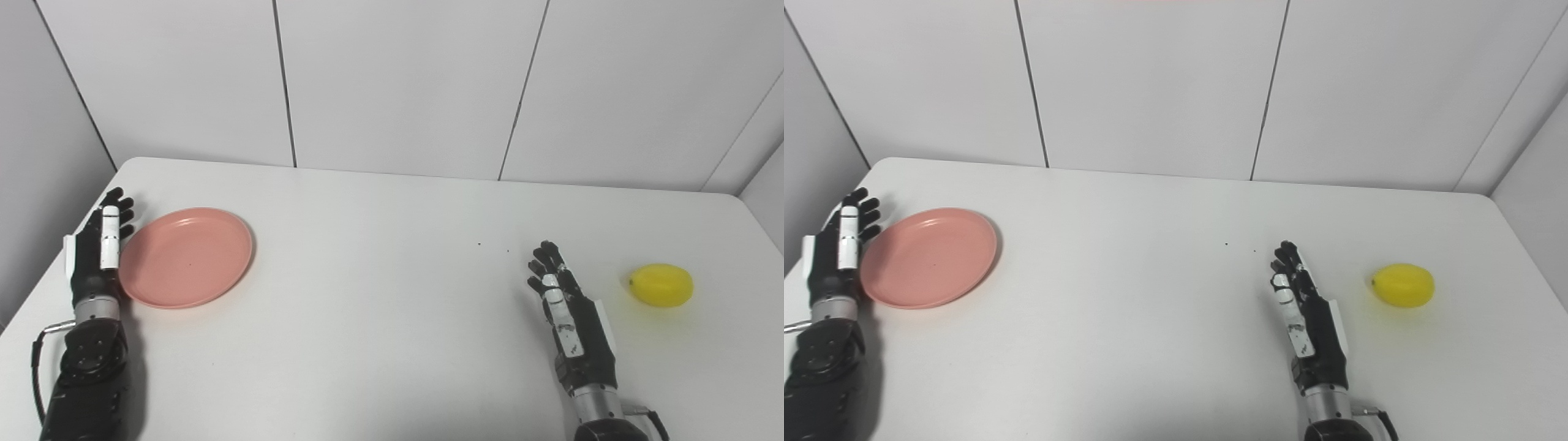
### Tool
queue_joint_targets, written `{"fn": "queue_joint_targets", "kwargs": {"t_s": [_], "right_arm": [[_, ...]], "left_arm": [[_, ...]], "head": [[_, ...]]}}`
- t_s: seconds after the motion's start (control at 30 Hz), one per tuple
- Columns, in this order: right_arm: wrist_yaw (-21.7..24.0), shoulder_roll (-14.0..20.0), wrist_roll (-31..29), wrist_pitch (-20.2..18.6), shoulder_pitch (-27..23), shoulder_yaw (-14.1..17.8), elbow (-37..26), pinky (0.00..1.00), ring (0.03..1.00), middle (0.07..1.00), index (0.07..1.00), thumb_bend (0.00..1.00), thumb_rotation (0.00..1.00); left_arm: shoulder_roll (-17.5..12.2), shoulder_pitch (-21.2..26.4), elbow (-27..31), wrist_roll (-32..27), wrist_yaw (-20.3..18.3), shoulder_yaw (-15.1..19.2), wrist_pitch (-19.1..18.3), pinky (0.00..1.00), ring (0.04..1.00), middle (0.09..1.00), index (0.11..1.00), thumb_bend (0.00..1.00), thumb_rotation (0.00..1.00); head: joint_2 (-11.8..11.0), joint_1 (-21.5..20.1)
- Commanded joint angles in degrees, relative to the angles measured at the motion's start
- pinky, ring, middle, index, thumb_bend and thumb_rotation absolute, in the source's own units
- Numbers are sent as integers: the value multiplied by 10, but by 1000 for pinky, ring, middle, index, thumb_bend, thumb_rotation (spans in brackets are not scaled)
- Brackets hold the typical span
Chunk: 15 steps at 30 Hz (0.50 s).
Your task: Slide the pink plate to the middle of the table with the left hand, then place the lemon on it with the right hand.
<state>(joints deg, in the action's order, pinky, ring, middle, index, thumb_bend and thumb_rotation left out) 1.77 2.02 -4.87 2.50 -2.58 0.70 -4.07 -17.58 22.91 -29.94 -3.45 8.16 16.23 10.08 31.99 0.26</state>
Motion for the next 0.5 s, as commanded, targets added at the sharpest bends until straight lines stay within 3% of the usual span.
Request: {"fn": "queue_joint_targets", "kwargs": {"t_s": [0.0,0.47], "right_arm": [[3,2,3,27,-11,2,-13,926,929,934,932,507,830],[2,-2,-3,29,-14,6,-10,919,921,928,920,496,801]], "left_arm": [[9,8,14,-12,-8,-5,-8,837,838,819,804,552,1000],[28,-5,82,-73,-53,-13,-71,832,825,815,808,487,1000]], "head": [[1,2],[2,3]]}}
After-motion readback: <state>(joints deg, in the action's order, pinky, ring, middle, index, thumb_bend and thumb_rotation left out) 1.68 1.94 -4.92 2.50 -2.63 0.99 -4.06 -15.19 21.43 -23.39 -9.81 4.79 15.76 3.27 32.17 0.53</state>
